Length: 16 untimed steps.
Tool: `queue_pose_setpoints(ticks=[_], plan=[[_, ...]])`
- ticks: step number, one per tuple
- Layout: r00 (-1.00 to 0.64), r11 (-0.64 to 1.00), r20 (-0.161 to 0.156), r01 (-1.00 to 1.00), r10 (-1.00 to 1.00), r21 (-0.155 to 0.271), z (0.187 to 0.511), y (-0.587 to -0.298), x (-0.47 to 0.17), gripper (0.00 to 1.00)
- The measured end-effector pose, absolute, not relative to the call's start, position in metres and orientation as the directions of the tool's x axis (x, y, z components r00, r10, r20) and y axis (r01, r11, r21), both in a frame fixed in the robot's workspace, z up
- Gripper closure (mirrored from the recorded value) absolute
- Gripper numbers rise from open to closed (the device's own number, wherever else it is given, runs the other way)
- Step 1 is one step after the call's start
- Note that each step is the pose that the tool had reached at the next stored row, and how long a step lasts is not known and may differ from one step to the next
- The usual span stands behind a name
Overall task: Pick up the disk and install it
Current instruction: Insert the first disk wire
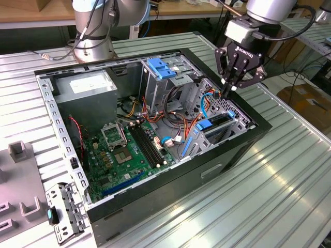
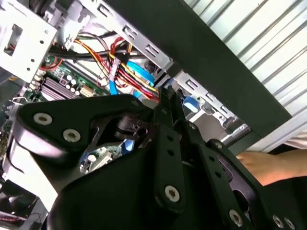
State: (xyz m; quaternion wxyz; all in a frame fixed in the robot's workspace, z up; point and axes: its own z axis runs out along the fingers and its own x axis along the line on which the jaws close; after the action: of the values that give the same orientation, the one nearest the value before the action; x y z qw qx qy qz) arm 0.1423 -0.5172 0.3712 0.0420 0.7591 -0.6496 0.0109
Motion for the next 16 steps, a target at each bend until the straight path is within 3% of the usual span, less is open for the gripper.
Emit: queue_pose_setpoints(ticks=[16], plan=[[0.148, -0.146, 0.064, -0.988, -0.987, 0.04, 0.367, -0.533, 0.135, 0.83]])
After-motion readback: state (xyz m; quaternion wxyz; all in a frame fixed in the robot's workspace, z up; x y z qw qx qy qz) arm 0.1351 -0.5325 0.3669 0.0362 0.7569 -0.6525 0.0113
